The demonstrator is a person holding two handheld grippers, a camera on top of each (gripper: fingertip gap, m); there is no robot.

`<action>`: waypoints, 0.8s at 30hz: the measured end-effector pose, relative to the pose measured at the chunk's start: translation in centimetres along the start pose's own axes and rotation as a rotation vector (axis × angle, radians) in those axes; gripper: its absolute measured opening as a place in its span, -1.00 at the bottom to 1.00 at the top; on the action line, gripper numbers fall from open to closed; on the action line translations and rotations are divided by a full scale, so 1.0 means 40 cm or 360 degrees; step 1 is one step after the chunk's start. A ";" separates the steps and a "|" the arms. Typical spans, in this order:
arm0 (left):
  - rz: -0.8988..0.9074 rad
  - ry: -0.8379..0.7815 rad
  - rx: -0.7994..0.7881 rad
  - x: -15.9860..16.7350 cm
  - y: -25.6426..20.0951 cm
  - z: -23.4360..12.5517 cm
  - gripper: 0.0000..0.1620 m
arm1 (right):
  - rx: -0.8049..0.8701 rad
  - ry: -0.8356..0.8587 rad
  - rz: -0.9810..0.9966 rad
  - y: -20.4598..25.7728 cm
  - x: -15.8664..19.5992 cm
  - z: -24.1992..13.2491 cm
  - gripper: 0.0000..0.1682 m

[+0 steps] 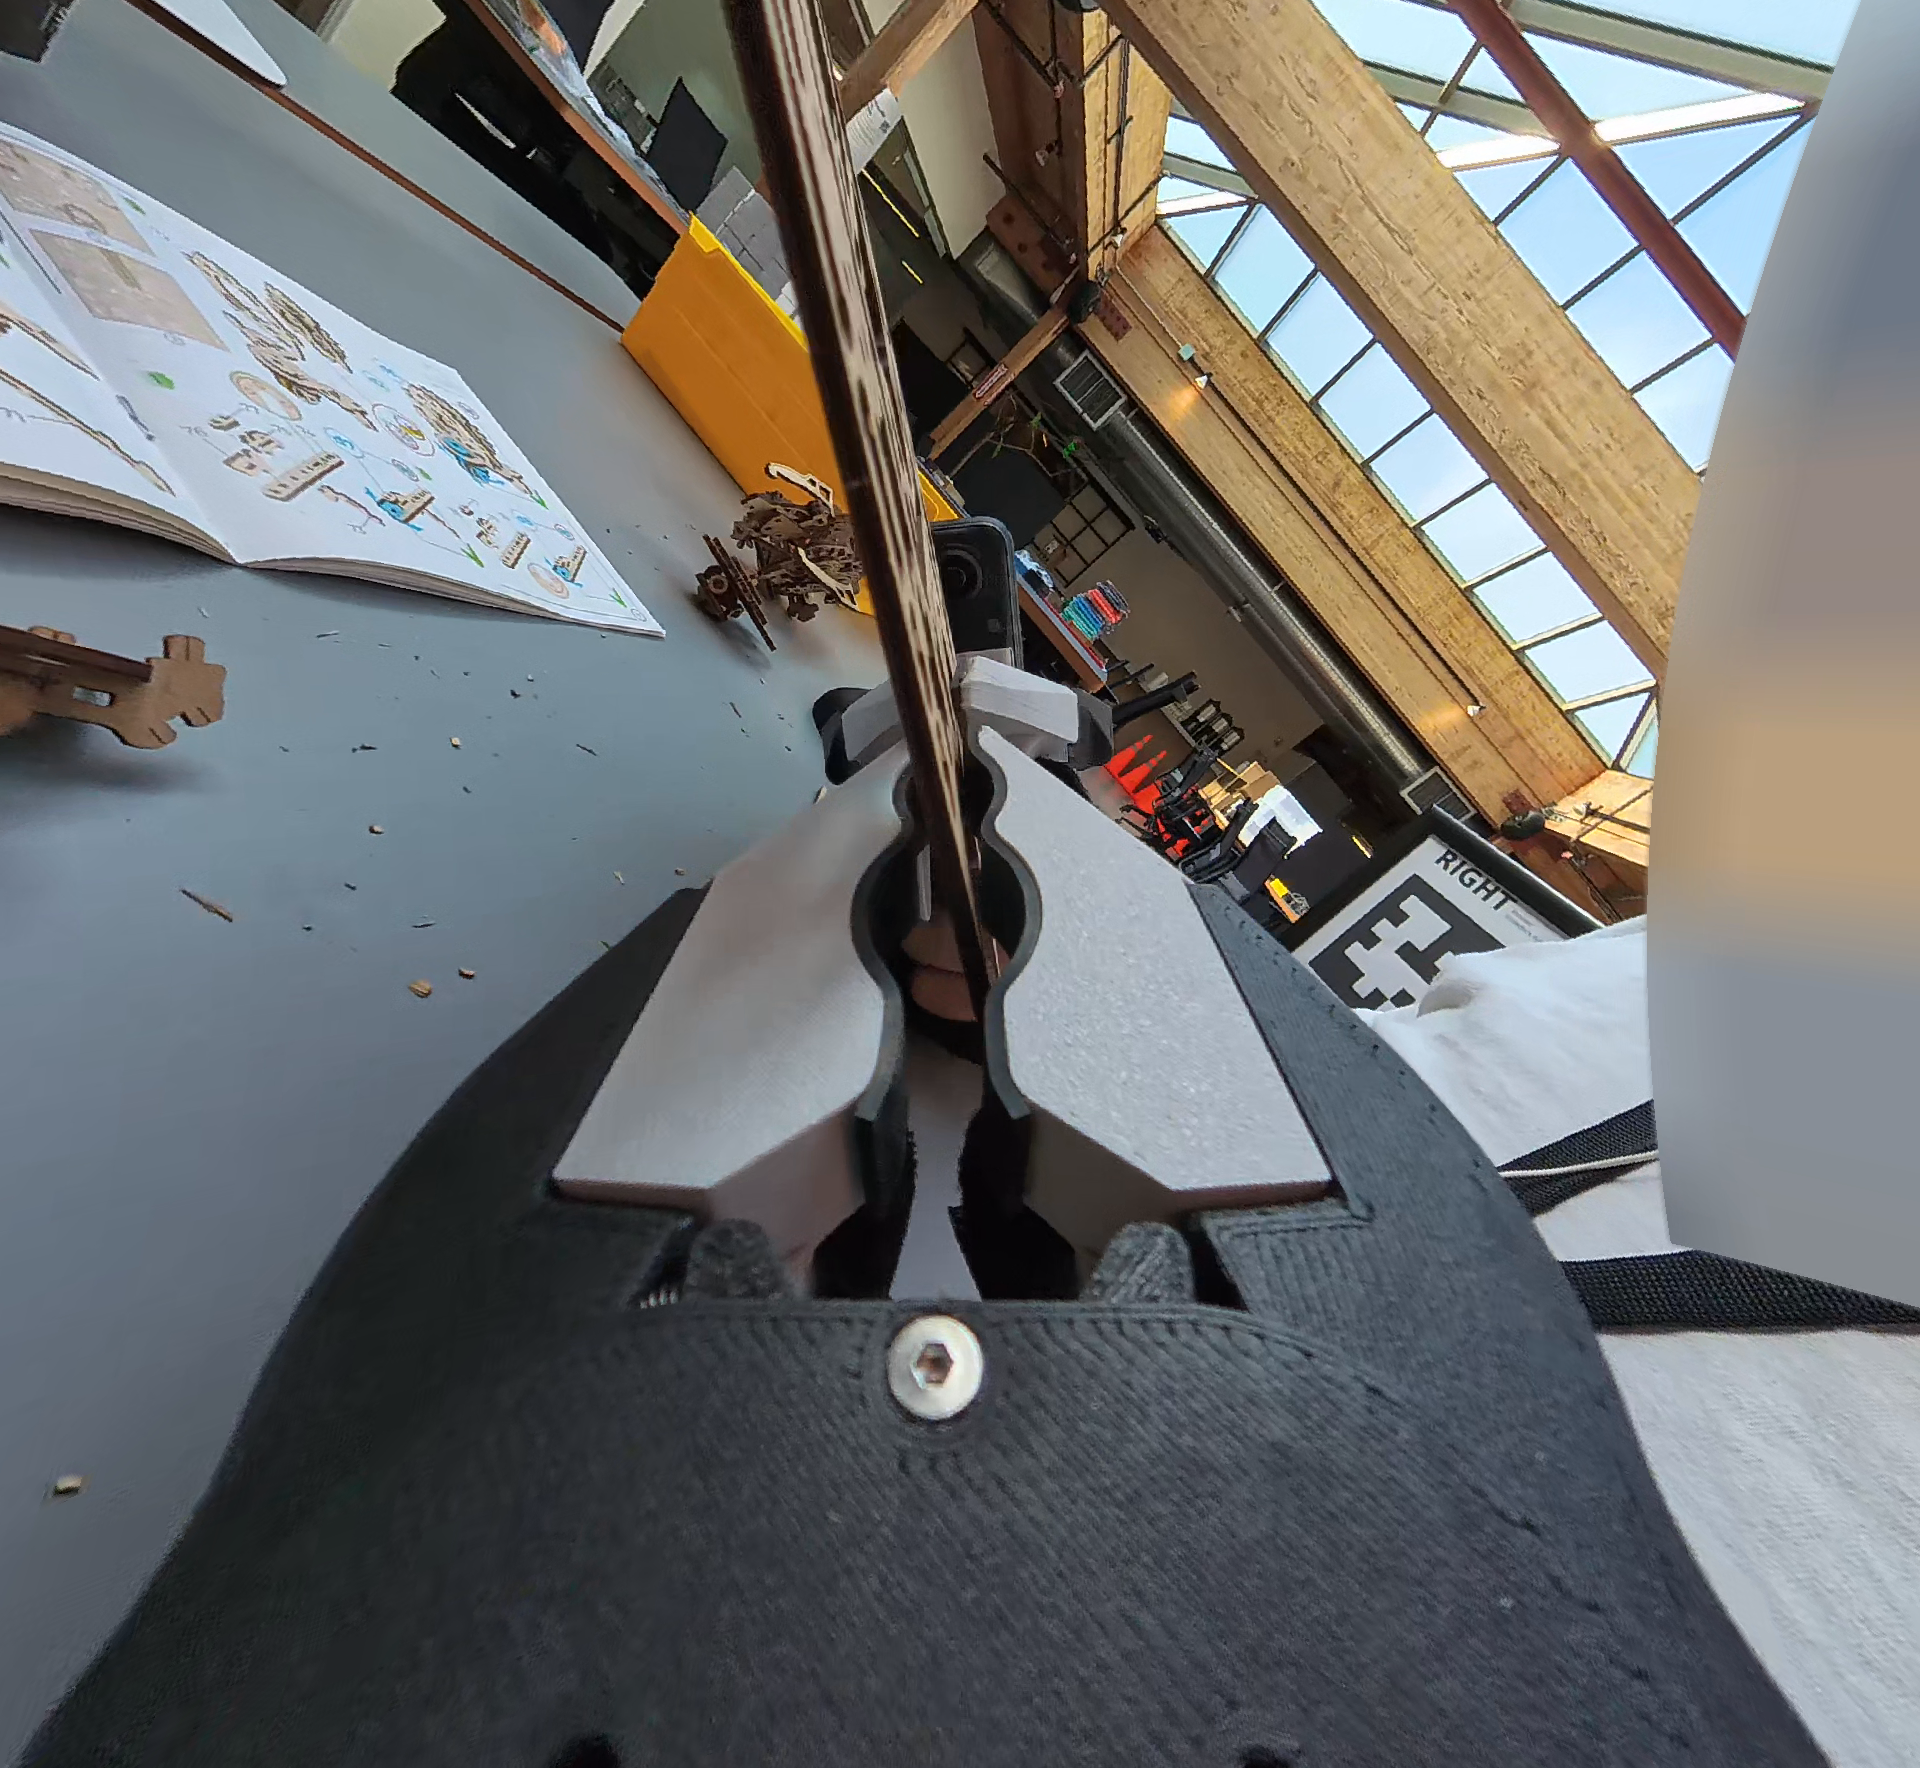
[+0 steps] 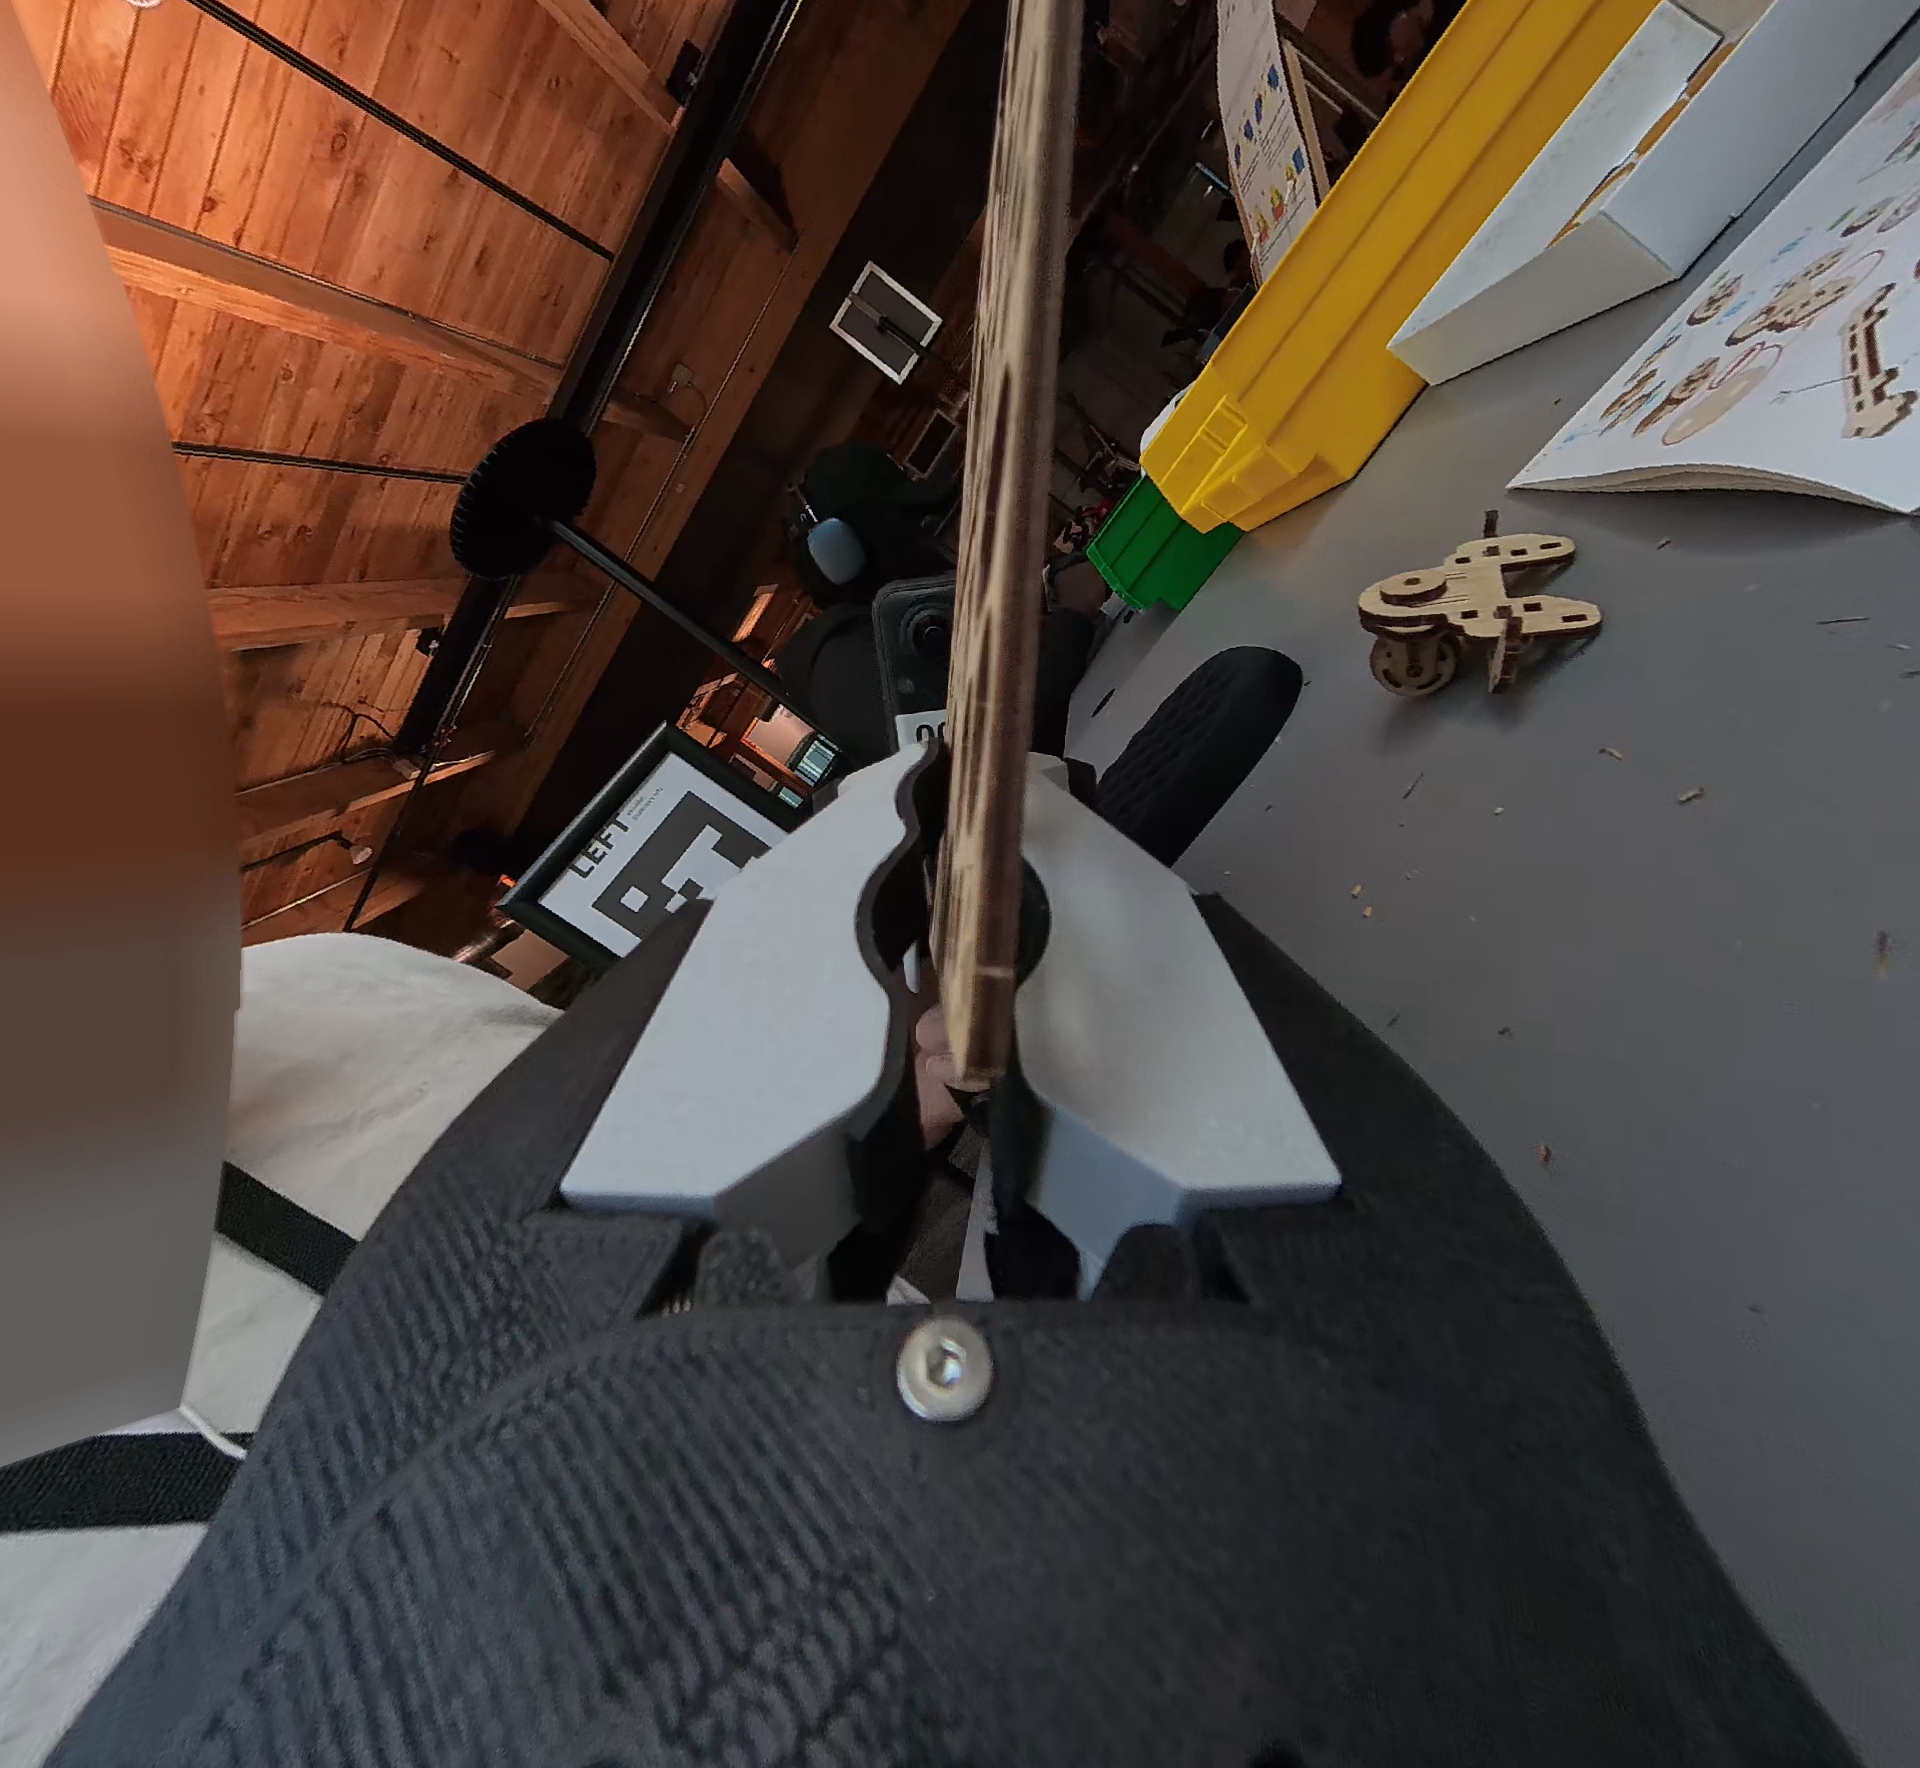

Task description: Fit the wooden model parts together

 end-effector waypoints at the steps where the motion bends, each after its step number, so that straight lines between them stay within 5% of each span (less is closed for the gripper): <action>1: -0.0006 0.0000 -0.0001 -0.001 0.002 -0.001 -0.99 | 0.0014 -0.0003 -0.0013 -0.001 -0.002 -0.003 -0.99; 24: 0.0112 0.0003 -0.0107 0.002 0.003 -0.016 -0.99 | 0.0063 0.0105 -0.0049 -0.006 0.008 0.001 -0.99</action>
Point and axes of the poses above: each gripper's, where its closed fingertips meet, z out along the fingers, x out of its underside, y = z × x across the jaws, the point moved 7 cm from there along -z, back along the fingers, and after that the axes turned 10 degrees about -z, right-handed, at the moved point
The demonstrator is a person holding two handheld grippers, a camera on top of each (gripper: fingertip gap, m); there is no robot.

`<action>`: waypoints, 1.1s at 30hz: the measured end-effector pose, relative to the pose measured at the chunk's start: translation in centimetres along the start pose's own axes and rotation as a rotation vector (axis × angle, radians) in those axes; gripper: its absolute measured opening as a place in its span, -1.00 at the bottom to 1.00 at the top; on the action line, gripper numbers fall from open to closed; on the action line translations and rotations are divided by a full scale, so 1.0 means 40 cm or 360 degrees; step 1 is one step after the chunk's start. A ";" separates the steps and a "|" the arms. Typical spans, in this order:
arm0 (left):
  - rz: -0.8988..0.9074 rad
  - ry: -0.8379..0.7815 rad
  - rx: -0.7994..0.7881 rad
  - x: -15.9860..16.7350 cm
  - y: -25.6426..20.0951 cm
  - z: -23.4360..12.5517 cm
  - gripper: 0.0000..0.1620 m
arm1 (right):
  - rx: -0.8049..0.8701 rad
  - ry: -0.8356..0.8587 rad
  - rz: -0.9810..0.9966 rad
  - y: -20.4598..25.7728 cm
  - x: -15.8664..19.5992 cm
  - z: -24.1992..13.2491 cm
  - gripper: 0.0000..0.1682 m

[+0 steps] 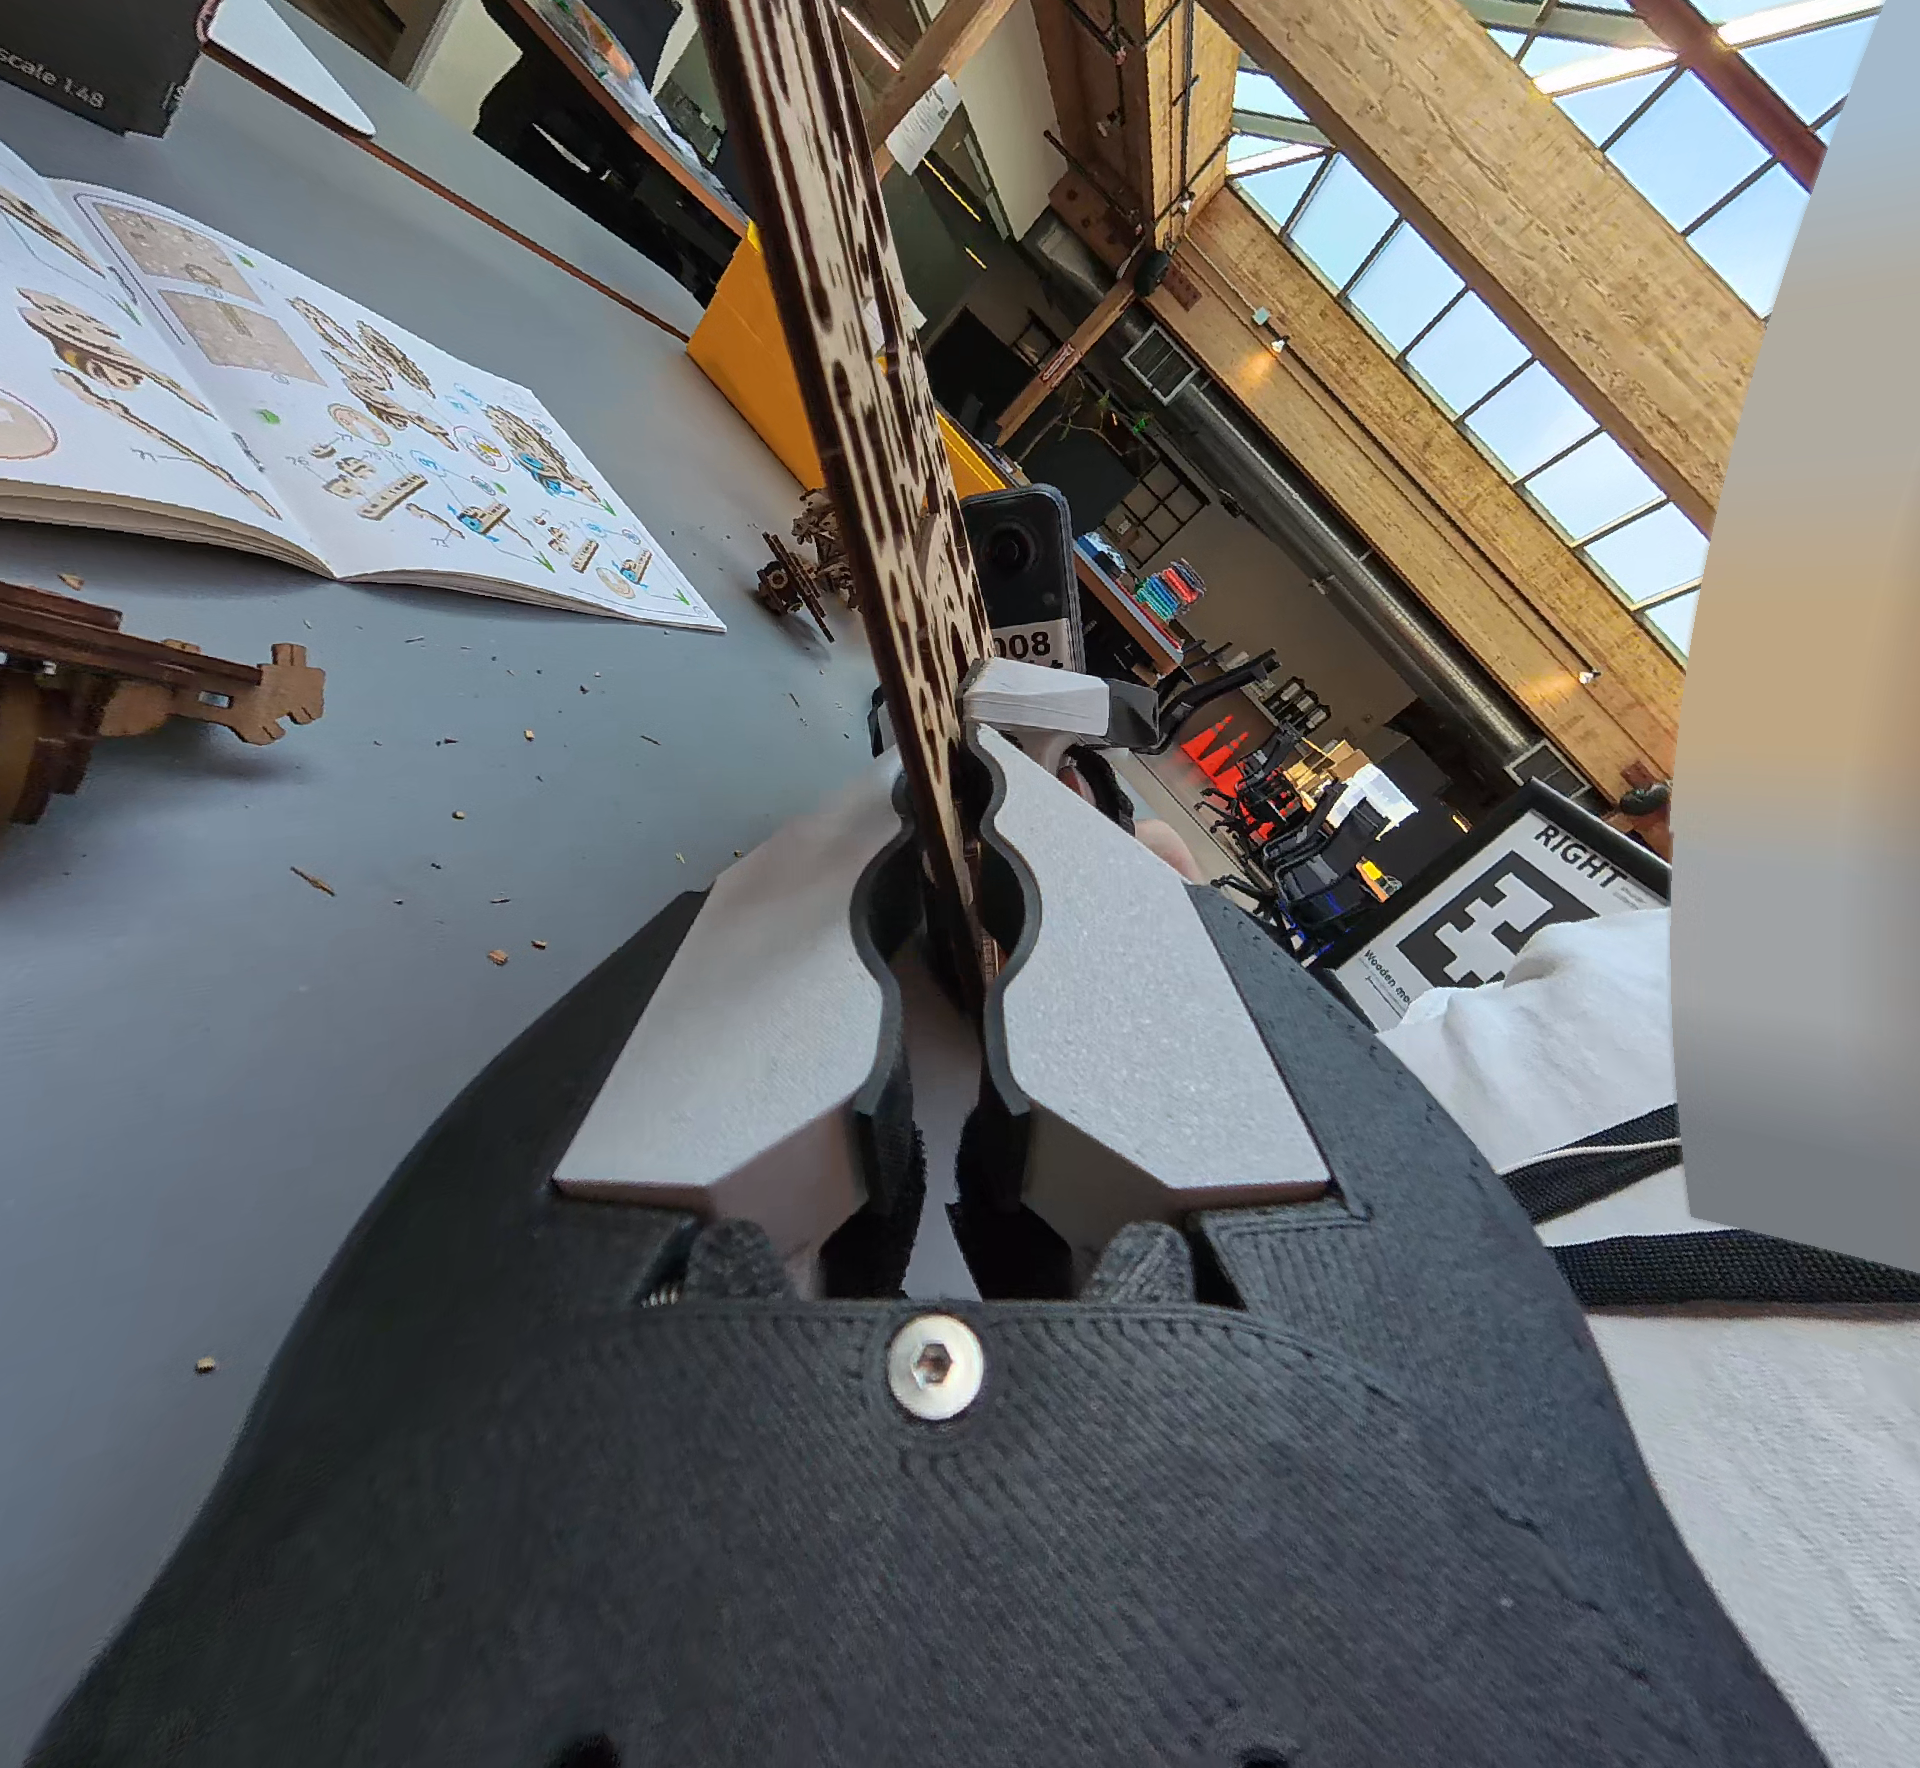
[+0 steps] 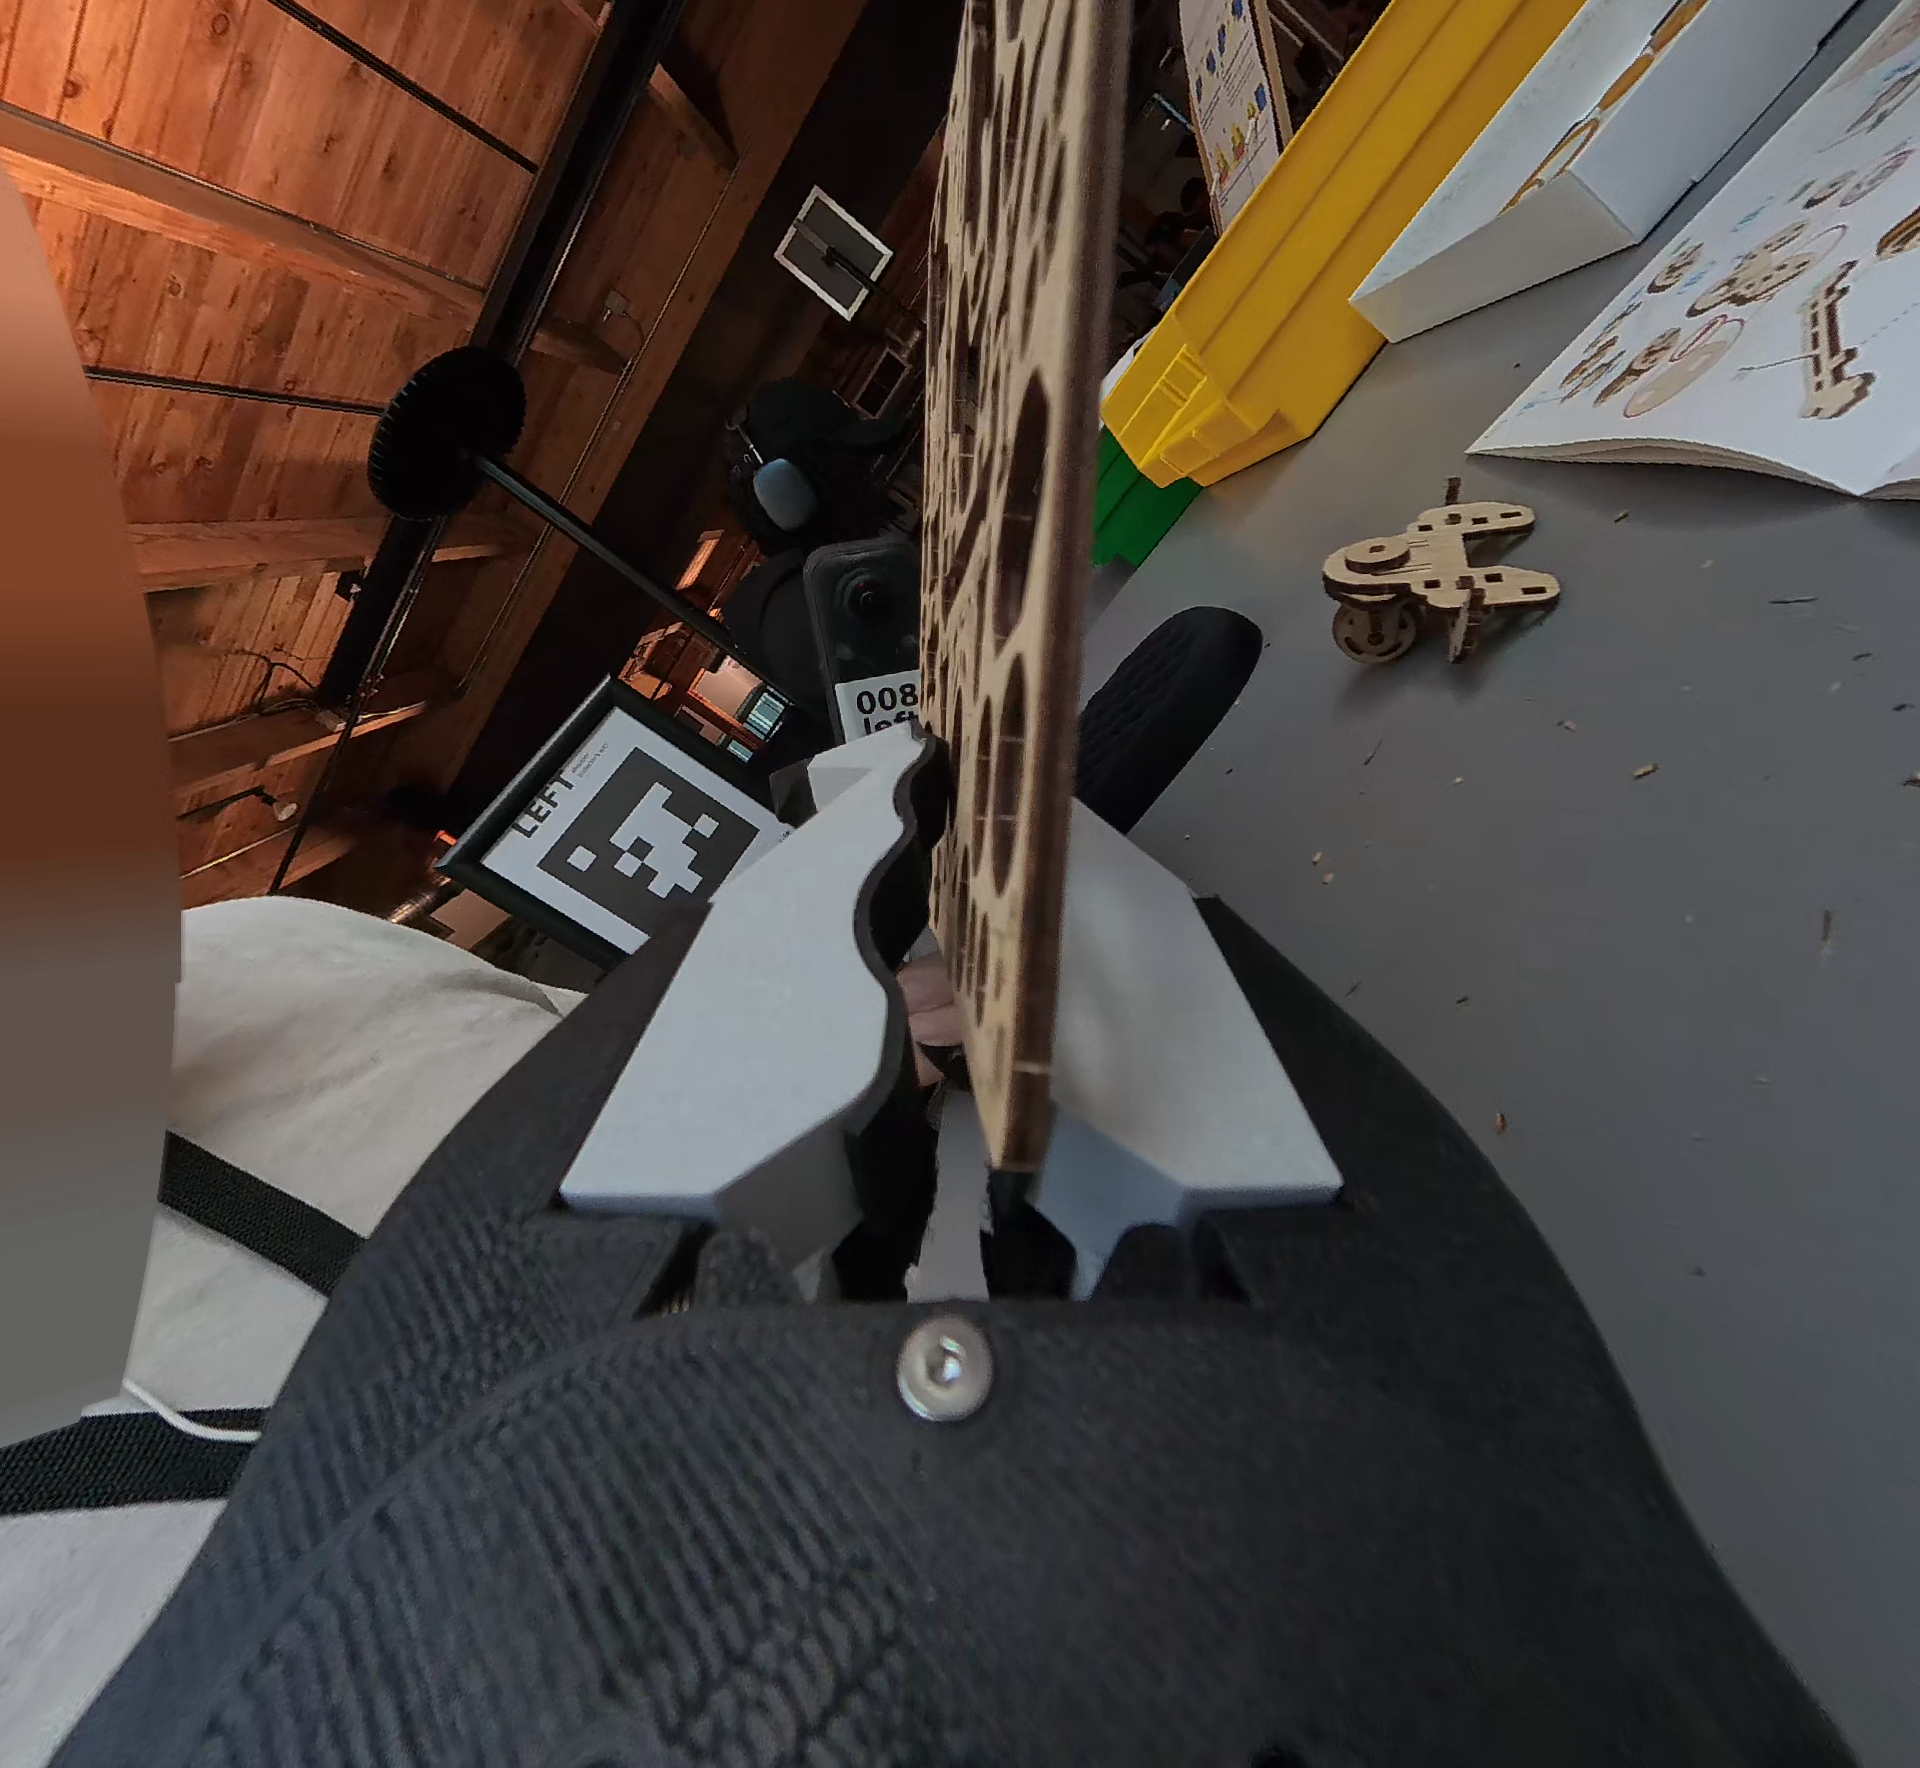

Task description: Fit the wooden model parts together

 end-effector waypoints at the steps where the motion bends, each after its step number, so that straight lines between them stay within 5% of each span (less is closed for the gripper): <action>1: 0.0000 -0.0002 -0.0005 0.000 0.001 -0.001 -0.99 | 0.0003 0.0002 -0.0005 0.000 0.000 0.001 -0.99; 6: -0.0075 0.0035 0.0093 -0.004 0.005 -0.001 -0.97 | -0.0059 0.0023 0.0033 0.001 0.000 0.000 -0.99; 8: -0.0095 -0.0033 0.0127 -0.021 0.005 -0.004 -0.73 | -0.0062 0.0088 0.0032 0.004 0.009 0.005 -0.99; 12: 0.0011 0.0057 0.0067 -0.031 0.004 0.004 -0.97 | -0.0023 0.0183 -0.0090 0.015 0.025 0.021 -0.98; 33: 0.0022 0.0138 0.0080 -0.027 0.007 0.012 -1.00 | -0.0047 -0.0015 0.0068 -0.003 -0.002 -0.003 -0.98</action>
Point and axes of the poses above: each gripper's, where its closed fingertips meet, z out along the fingers, x out of its underside, y = z × x across the jaws, the point moved 7 cm from there along -z, back along the fingers, and after that the axes turned 10 degrees about -z, right-handed, at the moved point
